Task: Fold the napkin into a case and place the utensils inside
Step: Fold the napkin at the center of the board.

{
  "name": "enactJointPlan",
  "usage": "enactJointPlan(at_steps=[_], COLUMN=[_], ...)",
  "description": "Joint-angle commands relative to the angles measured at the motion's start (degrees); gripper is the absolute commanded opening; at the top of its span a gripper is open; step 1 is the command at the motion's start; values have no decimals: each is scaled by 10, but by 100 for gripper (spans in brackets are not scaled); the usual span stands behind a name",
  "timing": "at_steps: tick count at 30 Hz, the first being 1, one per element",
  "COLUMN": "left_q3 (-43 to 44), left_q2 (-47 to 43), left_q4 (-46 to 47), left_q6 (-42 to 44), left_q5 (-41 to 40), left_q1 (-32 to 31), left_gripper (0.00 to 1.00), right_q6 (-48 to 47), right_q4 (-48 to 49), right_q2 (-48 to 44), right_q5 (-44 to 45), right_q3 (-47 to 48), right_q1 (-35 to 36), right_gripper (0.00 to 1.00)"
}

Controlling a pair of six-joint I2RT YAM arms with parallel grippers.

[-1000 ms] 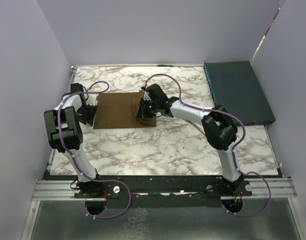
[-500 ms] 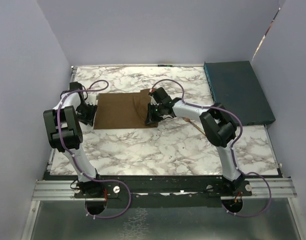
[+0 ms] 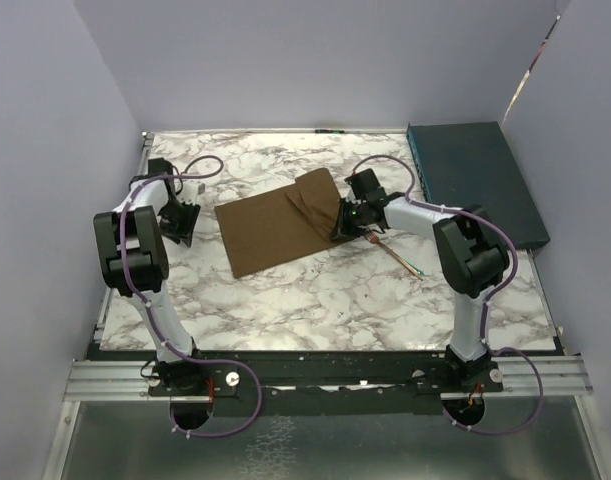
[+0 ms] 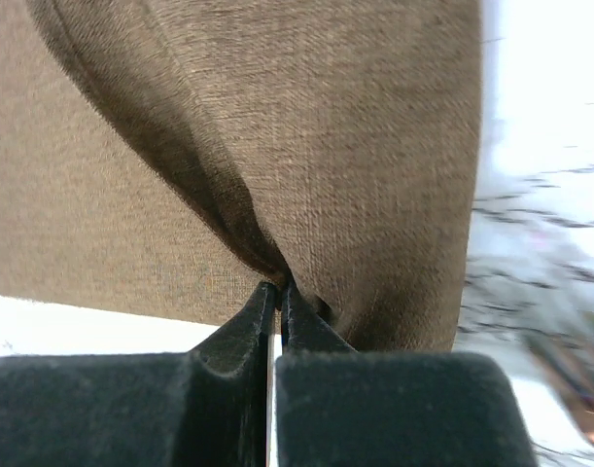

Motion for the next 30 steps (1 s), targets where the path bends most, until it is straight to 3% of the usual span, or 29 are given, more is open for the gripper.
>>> enactJointPlan(at_steps=[1,17,30], left_q3=[-18,-29,-47], left_q2=[-2,23,40], left_q4=[21,65,92], left_q6=[-39,-115,-150], left_q5=[4,20,21], left_q1=[-48,-79,-82], left_gripper=[39,39,39], right_q6=[-18,-2,-28], right_q4=[-24,-49,-115], right_q2=[-16,-37,66], right_q5=[52,-18,-34], right_q3=[-26,85,238], right_q1=[-20,48,142], right_gripper=[1,2,2])
